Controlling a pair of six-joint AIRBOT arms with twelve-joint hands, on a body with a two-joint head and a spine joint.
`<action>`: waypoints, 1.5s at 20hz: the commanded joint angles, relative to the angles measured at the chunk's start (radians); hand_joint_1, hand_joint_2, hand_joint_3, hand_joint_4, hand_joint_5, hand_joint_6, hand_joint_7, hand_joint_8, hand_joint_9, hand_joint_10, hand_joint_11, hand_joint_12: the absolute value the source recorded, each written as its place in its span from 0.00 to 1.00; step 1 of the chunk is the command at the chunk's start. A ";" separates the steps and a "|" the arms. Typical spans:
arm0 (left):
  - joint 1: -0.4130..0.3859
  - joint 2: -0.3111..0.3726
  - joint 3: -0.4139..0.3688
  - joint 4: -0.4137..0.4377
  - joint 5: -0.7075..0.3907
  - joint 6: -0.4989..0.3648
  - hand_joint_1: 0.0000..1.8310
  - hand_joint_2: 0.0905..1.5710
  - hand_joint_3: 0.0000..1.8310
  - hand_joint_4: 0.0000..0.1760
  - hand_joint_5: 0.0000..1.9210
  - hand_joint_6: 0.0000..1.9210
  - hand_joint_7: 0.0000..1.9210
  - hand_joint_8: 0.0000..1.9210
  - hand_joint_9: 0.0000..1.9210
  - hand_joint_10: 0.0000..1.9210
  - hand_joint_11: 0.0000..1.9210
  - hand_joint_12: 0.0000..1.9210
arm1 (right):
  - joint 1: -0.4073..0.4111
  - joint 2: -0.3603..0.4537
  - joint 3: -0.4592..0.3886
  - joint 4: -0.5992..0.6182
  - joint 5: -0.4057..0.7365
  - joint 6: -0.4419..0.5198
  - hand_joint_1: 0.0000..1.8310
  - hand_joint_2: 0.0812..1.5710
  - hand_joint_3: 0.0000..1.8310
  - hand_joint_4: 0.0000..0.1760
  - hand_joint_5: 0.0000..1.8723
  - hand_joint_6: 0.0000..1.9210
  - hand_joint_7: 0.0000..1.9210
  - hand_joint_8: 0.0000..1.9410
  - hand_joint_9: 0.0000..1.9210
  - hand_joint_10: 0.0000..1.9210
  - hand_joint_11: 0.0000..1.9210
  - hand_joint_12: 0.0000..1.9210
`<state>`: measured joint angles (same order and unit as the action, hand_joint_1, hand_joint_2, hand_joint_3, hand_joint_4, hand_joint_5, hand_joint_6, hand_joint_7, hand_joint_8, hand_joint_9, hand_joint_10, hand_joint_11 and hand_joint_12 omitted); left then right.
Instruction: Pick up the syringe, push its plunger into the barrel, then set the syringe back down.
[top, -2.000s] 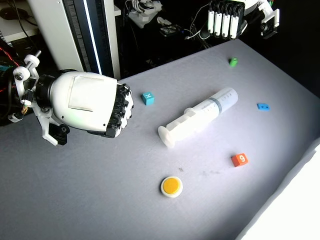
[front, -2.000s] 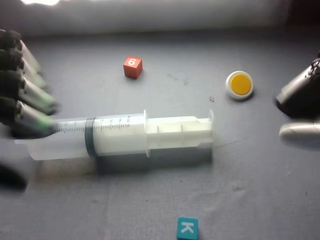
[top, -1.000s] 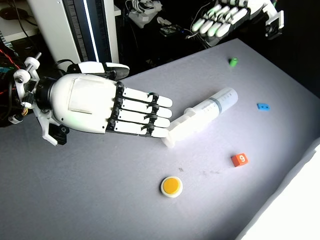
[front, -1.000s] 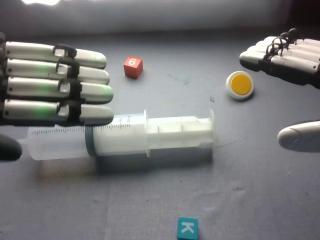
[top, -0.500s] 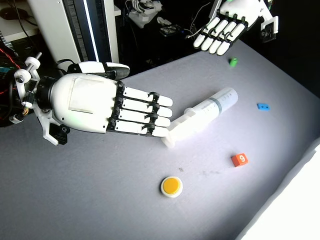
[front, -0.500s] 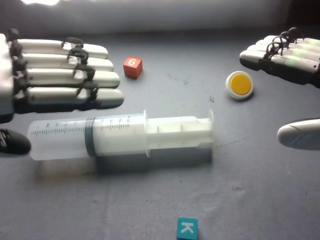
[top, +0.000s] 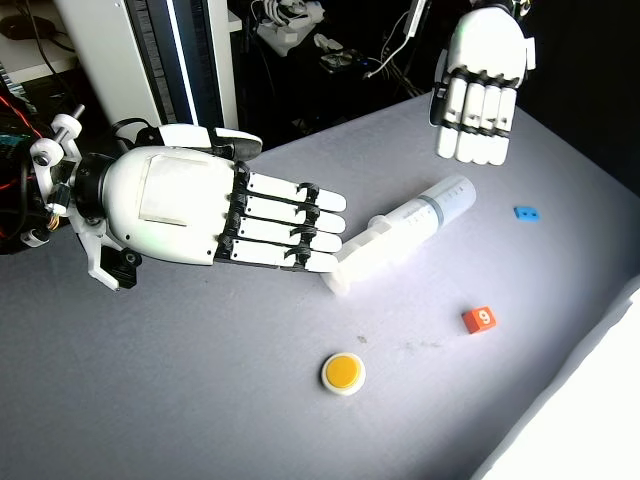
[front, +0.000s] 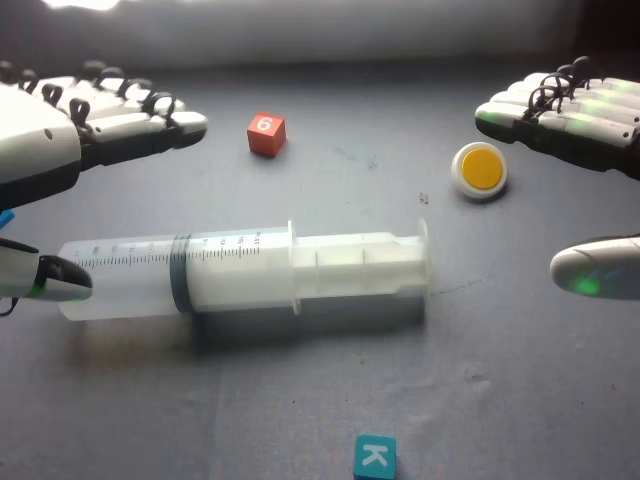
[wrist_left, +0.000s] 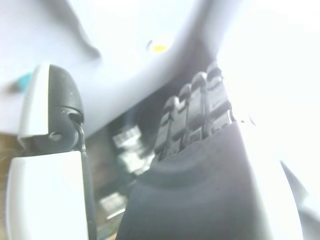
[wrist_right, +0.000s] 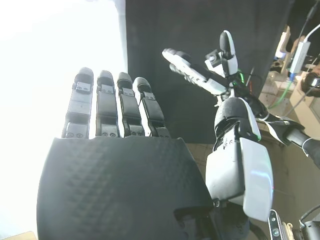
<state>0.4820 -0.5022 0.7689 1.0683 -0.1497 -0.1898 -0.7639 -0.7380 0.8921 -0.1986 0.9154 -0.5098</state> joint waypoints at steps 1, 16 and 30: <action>-0.005 0.004 -0.008 -0.039 0.044 -0.001 0.65 0.66 0.00 0.00 0.00 0.00 0.00 0.00 0.00 0.00 0.00 0.00 | 0.004 0.003 0.001 0.026 0.119 0.008 0.00 0.72 0.01 0.00 0.00 0.00 0.00 0.00 0.00 0.00 0.00 0.00; -0.057 -0.102 -0.113 -0.285 0.461 0.013 0.61 0.65 0.00 0.00 0.00 0.00 0.00 0.00 0.00 0.00 0.00 0.00 | 0.003 0.001 -0.003 0.107 0.104 0.031 0.00 0.77 0.01 0.00 0.00 0.00 0.00 0.00 0.00 0.00 0.00 0.00; -0.035 -0.385 0.099 -0.272 0.550 0.013 0.64 0.66 0.00 0.00 0.00 0.00 0.00 0.00 0.00 0.00 0.00 0.00 | 0.001 0.001 -0.003 0.092 0.127 0.024 0.01 0.77 0.00 0.00 0.00 0.00 0.00 0.00 0.00 0.00 0.00 0.00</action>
<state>0.4549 -0.8886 0.8707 0.7700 0.4313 -0.1780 -0.7670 -0.7410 0.8890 -0.1242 0.9161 -0.4908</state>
